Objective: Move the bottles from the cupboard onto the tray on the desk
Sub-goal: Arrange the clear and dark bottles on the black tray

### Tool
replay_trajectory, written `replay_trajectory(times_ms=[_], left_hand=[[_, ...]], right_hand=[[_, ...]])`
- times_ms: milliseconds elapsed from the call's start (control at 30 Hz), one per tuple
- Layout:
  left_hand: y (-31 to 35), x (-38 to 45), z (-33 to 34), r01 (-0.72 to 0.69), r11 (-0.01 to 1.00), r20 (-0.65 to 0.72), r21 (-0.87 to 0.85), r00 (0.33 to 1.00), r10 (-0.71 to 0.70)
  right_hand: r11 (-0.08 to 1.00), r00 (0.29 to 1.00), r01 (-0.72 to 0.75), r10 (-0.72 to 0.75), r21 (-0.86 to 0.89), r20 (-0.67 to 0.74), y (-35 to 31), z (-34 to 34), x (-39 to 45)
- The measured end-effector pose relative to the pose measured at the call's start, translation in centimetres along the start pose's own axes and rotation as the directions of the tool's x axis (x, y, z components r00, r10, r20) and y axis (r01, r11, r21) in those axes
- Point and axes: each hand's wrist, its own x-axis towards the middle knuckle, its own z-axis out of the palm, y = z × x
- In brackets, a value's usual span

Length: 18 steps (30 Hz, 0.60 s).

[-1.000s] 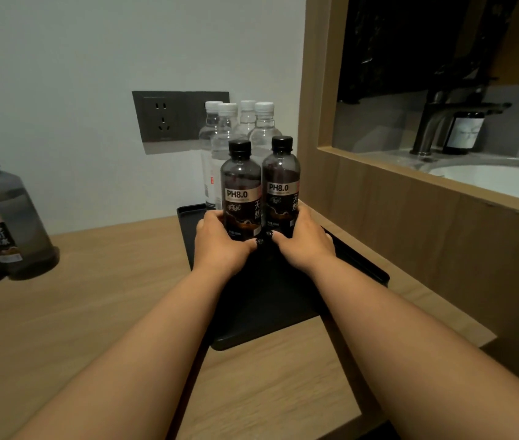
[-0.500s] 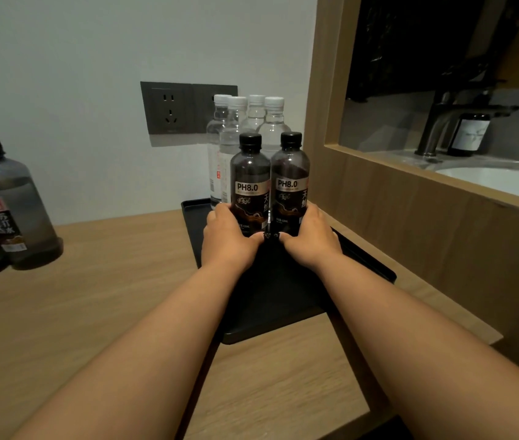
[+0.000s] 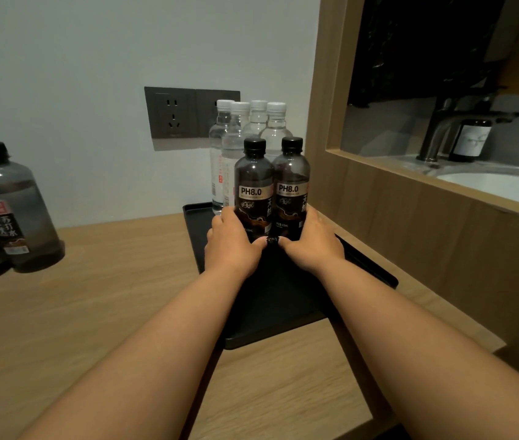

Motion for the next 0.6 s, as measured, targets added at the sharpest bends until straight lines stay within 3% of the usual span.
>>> replay_trajectory(times_ms=[233,300,367,467,600], left_hand=[[0.5,-0.7,-0.7,0.069,0.992,-0.011,-0.106,0.997,-0.071],[1.2,-1.3,-1.6,0.074,0.973,-0.071,-0.219,0.993,-0.091],[1.5,-2.4,-3.2,-0.007,0.949,-0.156,-0.314,0.987,-0.044],[0.1,-5.2,-6.7,-0.163,0.945,-0.194,-0.284,0.975,0.109],[-4.6,-8.1,-11.5,-0.149,0.966,-0.210,-0.210,0.972,0.104]], right_hand=[[1.000,1.000,0.002,-0.002,-0.023,0.010,-0.6,-0.3,-0.7],[1.000,1.000,0.004,-0.004,-0.010,0.007,-1.1,-0.6,-1.1],[0.999,1.000,0.002,-0.001,0.049,-0.005,-1.8,-1.1,-1.7],[0.995,0.998,-0.039,0.034,0.089,0.049,-2.4,-1.9,-2.8],[0.989,0.993,-0.098,0.090,0.114,0.071,-3.2,-2.8,-4.6]])
